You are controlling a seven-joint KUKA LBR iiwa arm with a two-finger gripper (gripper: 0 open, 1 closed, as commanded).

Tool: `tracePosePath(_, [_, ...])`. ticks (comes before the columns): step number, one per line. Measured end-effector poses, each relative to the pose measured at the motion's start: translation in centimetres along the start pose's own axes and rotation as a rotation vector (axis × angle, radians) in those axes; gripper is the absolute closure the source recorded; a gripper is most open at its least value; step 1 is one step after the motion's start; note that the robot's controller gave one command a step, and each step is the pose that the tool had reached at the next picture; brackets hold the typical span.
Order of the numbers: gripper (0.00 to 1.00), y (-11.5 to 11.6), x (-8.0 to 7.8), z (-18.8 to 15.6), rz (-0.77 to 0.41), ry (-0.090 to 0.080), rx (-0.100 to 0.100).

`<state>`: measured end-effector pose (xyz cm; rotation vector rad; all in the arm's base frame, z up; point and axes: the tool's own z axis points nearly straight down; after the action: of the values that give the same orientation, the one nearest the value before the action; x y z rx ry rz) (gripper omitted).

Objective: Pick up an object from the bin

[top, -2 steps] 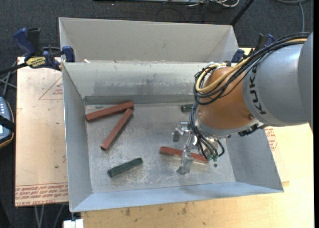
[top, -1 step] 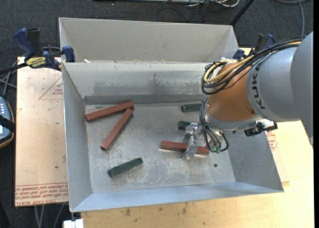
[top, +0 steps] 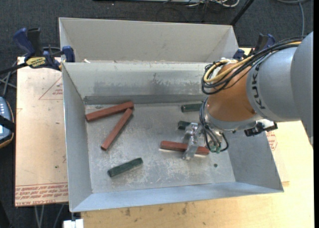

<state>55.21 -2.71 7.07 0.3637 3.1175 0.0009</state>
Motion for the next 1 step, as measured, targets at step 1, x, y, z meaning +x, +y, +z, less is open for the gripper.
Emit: tracePosePath(1, [1.0,-2.68,-1.97,-10.35,0.029,0.001,0.0])
